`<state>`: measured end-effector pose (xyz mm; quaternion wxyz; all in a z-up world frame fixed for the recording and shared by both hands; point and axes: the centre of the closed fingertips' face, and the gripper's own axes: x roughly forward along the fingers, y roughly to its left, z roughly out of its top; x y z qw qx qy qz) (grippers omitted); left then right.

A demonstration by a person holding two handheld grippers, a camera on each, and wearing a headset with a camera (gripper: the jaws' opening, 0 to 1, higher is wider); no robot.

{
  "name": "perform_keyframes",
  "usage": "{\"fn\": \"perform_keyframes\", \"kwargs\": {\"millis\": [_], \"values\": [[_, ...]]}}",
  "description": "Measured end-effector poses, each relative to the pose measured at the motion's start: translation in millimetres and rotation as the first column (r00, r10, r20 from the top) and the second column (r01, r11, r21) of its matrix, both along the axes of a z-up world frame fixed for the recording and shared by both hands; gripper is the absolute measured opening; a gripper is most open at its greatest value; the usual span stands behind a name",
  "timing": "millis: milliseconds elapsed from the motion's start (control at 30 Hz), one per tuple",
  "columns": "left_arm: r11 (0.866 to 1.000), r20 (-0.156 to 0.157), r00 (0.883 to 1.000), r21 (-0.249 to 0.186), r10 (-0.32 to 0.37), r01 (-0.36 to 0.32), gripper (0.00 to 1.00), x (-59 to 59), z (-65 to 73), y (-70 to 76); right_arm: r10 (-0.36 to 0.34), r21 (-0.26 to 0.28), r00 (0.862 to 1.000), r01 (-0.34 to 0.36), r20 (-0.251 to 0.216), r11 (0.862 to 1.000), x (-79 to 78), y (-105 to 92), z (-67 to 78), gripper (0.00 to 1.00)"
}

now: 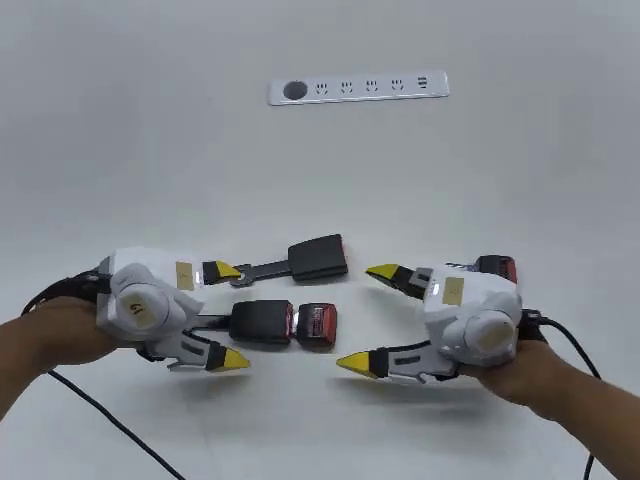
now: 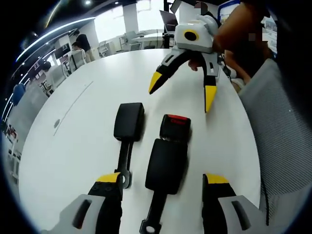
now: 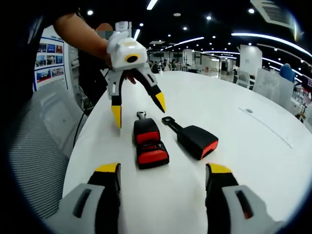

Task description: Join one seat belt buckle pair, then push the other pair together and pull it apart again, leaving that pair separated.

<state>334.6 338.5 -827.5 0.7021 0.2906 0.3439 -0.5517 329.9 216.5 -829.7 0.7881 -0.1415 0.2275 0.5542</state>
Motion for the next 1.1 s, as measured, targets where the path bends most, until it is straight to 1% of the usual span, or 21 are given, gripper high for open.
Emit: {"fn": "perform_keyframes", "kwargs": {"millis": [33, 133, 167, 233, 267, 300, 367, 400, 433, 467, 500, 533, 600, 633, 767, 833, 867, 900, 967, 1033, 1100], "values": [[1.000, 0.009, 1.000, -0.017, 0.012, -0.012, 0.69, 3.7, 4.7, -2.2, -0.005, -0.001, 1.000, 0.005, 0.002, 1.000, -0.5, -6.4, 1.1, 0.73], [1.000, 0.030, 0.999, -0.025, 0.020, -0.020, 0.69, 13.6, 9.5, -4.8, -0.034, -0.007, 0.999, 0.034, 0.004, 0.999, 4.5, -24.7, 3.5, 0.73], [0.999, 0.045, 0.999, -0.026, 0.021, -0.020, 0.69, 19.0, 11.3, -6.5, -0.044, -0.012, 0.999, 0.045, 0.008, 0.999, 7.7, -33.2, 4.5, 0.72], [0.999, 0.050, 0.998, -0.037, 0.026, -0.024, 0.68, 26.7, 14.1, -10.3, -0.061, -0.025, 0.998, 0.061, 0.017, 0.998, 13.4, -46.1, 5.8, 0.72], [0.998, 0.052, 0.998, -0.050, 0.030, -0.028, 0.68, 32.0, 18.5, -14.0, -0.069, -0.033, 0.997, 0.070, 0.022, 0.997, 17.6, -55.7, 7.0, 0.72], [0.998, 0.058, 0.998, -0.053, 0.034, -0.031, 0.68, 36.7, 20.2, -15.8, -0.075, -0.039, 0.997, 0.076, 0.026, 0.996, 20.6, -62.6, 8.4, 0.72], [0.998, 0.081, 0.996, -0.046, 0.047, -0.043, 0.67, 49.2, 22.7, -17.4, -0.095, -0.056, 0.995, 0.097, 0.036, 0.994, 29.3, -79.8, 9.3, 0.72], [0.998, 0.099, 0.993, -0.042, 0.059, -0.055, 0.67, 56.1, 25.4, -18.8, -0.101, -0.061, 0.994, 0.103, 0.039, 0.993, 32.3, -85.9, 9.8, 0.72], [0.997, 0.105, 0.992, -0.042, 0.069, -0.064, 0.66, 60.5, 26.9, -19.3, -0.106, -0.069, 0.993, 0.109, 0.042, 0.992, 35.9, -94.6, 11.1, 0.72], [0.996, 0.103, 0.992, -0.048, 0.078, -0.074, 0.66, 65.6, 26.8, -19.2, -0.111, -0.074, 0.993, 0.114, 0.042, 0.991, 38.7, -101.0, 11.4, 0.72], [0.993, 0.094, 0.991, -0.067, 0.099, -0.093, 0.66, 70.9, 28.3, -21.5, -0.118, -0.084, 0.992, 0.121, 0.043, 0.989, 42.1, -109.3, 11.2, 0.72], [0.991, 0.088, 0.989, -0.073, 0.115, -0.108, 0.66, 74.8, 28.9, -22.8, -0.122, -0.092, 0.991, 0.126, 0.046, 0.988, 44.7, -115.0, 11.1, 0.72], [0.987, 0.081, 0.985, -0.069, 0.151, -0.146, 0.65, 83.4, 26.8, -23.8, -0.130, -0.105, 0.990, 0.134, 0.050, 0.985, 50.7, -126.5, 10.4, 0.72], [0.985, 0.076, 0.982, -0.055, 0.170, -0.166, 0.64, 88.6, 23.4, -25.0, -0.135, -0.110, 0.990, 0.140, 0.048, 0.984, 52.6, -130.6, 10.2, 0.72], [0.979, 0.058, 0.977, -0.023, 0.205, -0.204, 0.63, 92.9, 12.2, -35.7, -0.155, -0.116, 0.987, 0.159, 0.039, 0.980, 59.3, -142.6, 7.2, 0.71], [0.980, 0.037, 0.979, 0.014, 0.199, -0.199, 0.62, 89.6, 3.3, -38.9, -0.153, -0.124, 0.988, 0.155, 0.028, 0.980, 59.3, -145.6, 2.9, 0.71], [0.981, 0.033, 0.981, 0.021, 0.192, -0.193, 0.61, 88.4, 0.3, -40.9, -0.150, -0.128, 0.988, 0.152, 0.021, 0.980, 58.7, -146.8, 0.6, 0.71], [0.985, 0.017, 0.985, 0.019, 0.171, -0.172, 0.61, 84.5, -2.7, -44.8, -0.145, -0.133, 0.989, 0.145, 0.007, 0.980, 56.5, -147.0, -1.4, 0.71], [0.991, 0.007, 0.991, 0.008, 0.137, -0.137, 0.61, 79.7, -7.3, -50.6, -0.137, -0.132, 0.990, 0.132, -0.027, 0.982, 52.3, -148.0, -4.6, 0.71], [0.991, -0.001, 0.991, 0.022, 0.134, -0.134, 0.61, 80.0, -14.5, -49.8, -0.133, -0.139, 0.991, 0.128, -0.030, 0.982, 51.6, -151.4, -7.3, 0.71], [0.990, -0.010, 0.990, 0.030, 0.139, -0.139, 0.61, 80.4, -18.0, -50.6, -0.129, -0.150, 0.991, 0.122, -0.041, 0.981, 50.7, -155.8, -10.8, 0.70]]}}
